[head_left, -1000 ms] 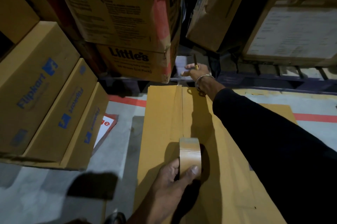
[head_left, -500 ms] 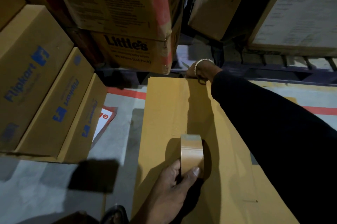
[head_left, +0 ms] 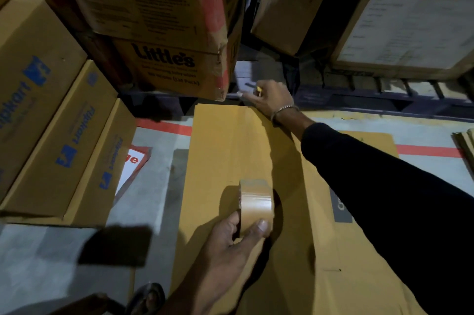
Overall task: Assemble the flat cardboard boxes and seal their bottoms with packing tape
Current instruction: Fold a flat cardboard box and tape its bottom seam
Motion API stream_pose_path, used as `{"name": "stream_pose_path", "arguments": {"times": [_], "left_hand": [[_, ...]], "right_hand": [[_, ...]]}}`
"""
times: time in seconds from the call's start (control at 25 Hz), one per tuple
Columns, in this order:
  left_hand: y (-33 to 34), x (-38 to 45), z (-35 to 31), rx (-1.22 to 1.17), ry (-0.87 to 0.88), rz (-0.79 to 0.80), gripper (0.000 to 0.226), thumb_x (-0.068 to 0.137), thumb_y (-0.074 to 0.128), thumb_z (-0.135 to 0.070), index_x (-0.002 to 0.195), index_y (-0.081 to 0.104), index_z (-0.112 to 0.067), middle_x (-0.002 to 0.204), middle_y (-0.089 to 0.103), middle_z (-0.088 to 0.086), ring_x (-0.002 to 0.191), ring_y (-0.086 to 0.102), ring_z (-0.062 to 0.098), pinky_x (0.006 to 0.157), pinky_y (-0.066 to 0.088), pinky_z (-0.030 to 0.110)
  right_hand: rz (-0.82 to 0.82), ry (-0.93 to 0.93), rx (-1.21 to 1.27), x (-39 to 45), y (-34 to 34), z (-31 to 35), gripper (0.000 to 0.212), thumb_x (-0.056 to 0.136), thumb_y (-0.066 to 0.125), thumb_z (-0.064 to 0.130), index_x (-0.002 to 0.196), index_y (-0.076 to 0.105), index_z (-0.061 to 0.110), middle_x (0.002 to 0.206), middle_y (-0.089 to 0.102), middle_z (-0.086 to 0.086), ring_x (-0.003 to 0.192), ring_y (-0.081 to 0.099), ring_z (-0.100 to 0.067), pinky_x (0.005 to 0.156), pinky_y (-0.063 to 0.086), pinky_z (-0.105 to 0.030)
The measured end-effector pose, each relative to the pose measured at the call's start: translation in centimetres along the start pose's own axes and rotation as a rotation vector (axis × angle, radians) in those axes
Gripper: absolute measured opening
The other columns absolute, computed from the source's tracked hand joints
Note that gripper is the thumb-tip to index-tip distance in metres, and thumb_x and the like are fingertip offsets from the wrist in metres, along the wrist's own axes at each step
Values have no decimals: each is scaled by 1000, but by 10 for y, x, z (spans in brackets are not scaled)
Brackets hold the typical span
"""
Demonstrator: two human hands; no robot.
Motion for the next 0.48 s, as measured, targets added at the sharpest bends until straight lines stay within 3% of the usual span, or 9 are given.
{"name": "stream_pose_path", "arguments": {"times": [0.08,0.16,0.28,0.36,0.48], "left_hand": [[1,0,-2,21,15,-2,18,100,66,-26,116,73,-23,105,79,-16,100,71,-3,78,49,6],[3,-3,-3,13,9,-33,20,100,66,-27,118,71,-22,106,79,-13,102,72,-1,77,49,6],[7,-8,-4,-13,11,-30,20,102,63,-30,118,71,-23,103,79,-17,95,70,-7,68,45,0],[6,-10,-7,-14,5,-29,22,101,65,-33,121,69,-25,101,77,-23,89,68,-13,62,43,-2],[7,-14,-10,19,47,-49,21,100,68,-27,121,67,-29,103,78,-20,95,71,-4,68,48,3]], "right_hand": [[4,-123,-66,-15,-4,-3,77,74,64,86,79,57,10,72,61,-10,66,56,-27,53,37,-38],[14,-183,-143,-26,-4,0,74,71,65,87,88,56,15,81,61,-7,75,56,-26,60,43,-39],[32,-151,-207,-50,-5,5,76,71,62,87,102,56,19,95,60,-9,85,56,-27,67,47,-38],[48,-151,-226,-69,-3,7,73,73,61,86,101,56,19,97,61,-7,88,56,-26,70,48,-38],[78,-199,-269,-109,-1,12,74,74,53,91,98,59,21,97,61,-2,93,55,-23,75,47,-39]]}}
Point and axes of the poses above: each hand's wrist, its own x-axis towards the middle knuckle, its own y-axis out of the palm, z = x × y, the point moved 1 cm from there along x, towards the middle knuckle
